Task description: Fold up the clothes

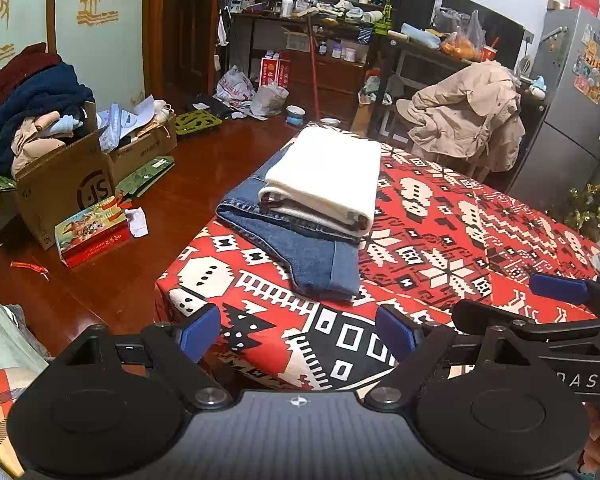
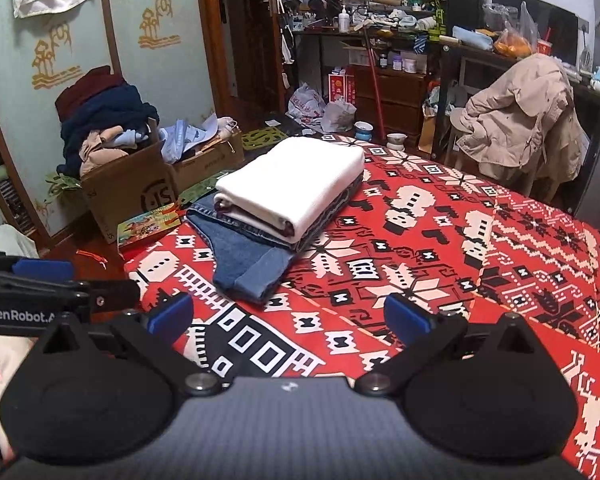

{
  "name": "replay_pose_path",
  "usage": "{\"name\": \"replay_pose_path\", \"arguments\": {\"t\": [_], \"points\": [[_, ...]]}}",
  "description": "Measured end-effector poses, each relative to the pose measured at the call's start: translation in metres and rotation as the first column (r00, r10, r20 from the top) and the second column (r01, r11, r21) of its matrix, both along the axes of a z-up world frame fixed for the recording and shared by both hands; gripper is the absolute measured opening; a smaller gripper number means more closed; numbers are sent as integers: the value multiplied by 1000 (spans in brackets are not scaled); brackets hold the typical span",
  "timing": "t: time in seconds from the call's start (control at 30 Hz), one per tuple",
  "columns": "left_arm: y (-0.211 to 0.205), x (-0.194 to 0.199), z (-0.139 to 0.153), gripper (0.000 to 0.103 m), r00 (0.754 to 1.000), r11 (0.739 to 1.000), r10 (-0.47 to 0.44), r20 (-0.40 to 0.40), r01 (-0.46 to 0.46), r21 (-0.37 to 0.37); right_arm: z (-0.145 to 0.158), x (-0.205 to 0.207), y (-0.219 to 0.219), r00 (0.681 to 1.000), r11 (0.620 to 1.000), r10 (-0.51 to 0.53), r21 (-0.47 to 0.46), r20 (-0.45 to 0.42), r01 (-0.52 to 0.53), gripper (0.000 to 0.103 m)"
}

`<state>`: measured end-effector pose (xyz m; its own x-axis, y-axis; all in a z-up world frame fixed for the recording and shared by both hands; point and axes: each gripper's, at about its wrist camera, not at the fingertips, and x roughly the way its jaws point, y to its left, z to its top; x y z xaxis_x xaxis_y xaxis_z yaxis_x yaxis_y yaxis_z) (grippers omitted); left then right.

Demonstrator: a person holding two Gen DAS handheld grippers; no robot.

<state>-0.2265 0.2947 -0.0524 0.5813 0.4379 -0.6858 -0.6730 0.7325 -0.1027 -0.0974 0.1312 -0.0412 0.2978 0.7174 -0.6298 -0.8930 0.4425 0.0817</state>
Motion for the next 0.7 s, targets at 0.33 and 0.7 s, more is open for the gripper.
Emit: {"name": "replay_pose_path", "arguments": {"t": [0.33, 0.7], "points": [[-4, 0, 4, 84, 1000, 1000, 3, -5, -2, 16, 6, -1, -3, 1000, 1000, -8, 3, 1, 8, 102], [-4, 1, 5, 83, 1000, 1000, 1, -9, -1, 18, 4, -2, -4, 1000, 1000, -9, 0, -3, 9, 102]]}}
